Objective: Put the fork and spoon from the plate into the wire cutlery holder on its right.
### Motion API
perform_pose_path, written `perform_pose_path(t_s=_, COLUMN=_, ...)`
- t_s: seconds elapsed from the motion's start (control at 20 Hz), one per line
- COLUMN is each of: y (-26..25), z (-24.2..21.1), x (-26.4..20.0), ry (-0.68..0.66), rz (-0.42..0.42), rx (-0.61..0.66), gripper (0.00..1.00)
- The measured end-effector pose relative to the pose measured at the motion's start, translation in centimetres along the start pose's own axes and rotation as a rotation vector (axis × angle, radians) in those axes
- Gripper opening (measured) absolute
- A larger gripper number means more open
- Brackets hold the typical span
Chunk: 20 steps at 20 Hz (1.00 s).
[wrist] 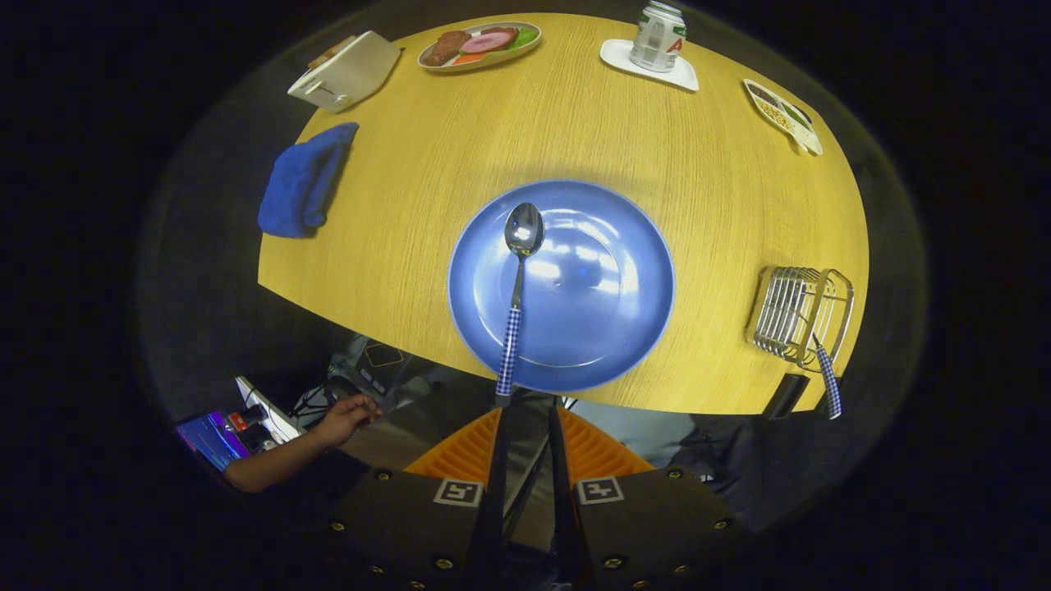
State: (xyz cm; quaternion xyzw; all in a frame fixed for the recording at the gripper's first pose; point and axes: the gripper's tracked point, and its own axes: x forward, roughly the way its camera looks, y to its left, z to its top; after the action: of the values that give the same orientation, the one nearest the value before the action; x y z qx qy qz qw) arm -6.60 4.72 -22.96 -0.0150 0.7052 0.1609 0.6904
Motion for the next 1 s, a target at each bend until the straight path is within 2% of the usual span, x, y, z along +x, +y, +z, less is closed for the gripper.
perform_pose_path(t_s=0.5, y=2.2, z=1.4, x=4.4, ry=0.007, rz=0.024, rx=0.073, gripper=0.27)
perform_pose_path(t_s=1.0, y=1.0, z=2.1, x=8.9, ry=0.018, rz=0.007, rx=0.124, gripper=0.27)
